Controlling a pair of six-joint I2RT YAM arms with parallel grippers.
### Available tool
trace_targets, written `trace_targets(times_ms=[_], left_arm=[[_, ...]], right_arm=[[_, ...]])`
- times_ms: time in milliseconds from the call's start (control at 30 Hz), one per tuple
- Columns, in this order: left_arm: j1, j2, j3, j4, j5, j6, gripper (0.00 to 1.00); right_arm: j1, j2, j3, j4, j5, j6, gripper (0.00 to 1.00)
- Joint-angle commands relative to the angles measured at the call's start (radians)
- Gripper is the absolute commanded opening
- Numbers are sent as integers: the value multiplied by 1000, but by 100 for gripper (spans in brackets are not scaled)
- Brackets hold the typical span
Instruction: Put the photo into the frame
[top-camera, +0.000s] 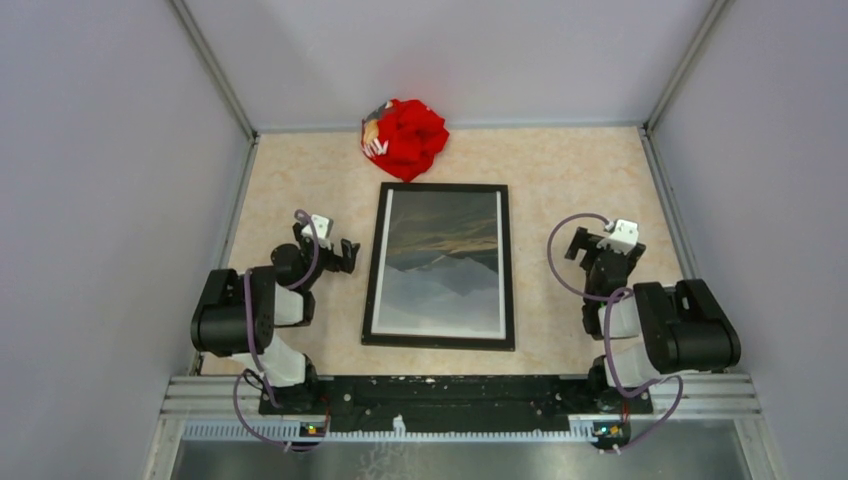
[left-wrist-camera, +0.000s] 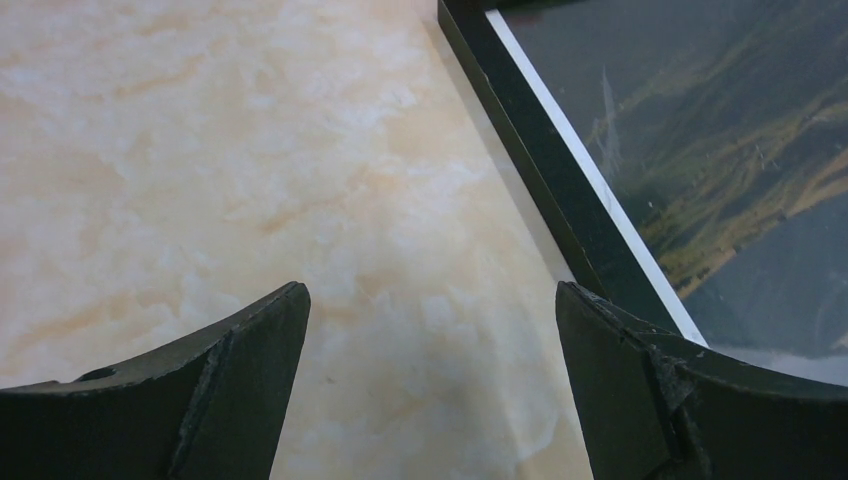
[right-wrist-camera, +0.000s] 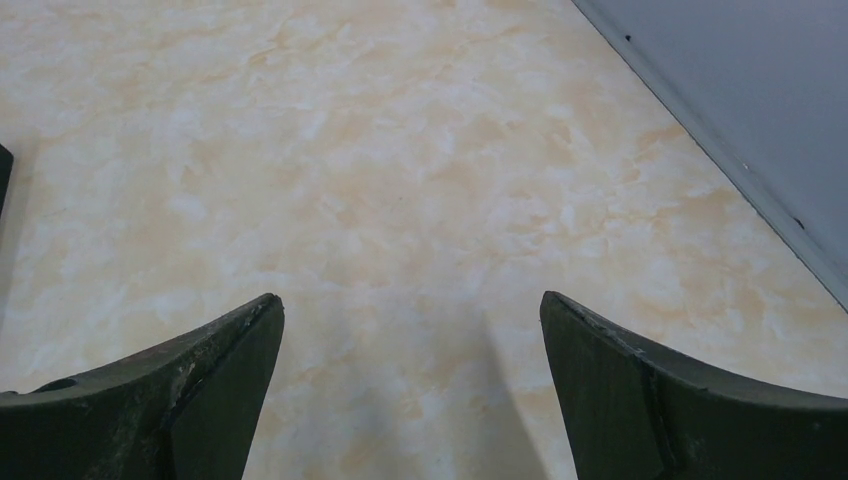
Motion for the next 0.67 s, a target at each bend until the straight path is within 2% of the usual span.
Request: trace_targets(times_ms=[0,633], left_arm=[[-4,-6,28,91,-11,34,99],[-8,-11,35,67,-20,36,99]], right_arm=[[-6,0,53,49,-11,5,99],[-6,5,41,90,-13,-1,99]])
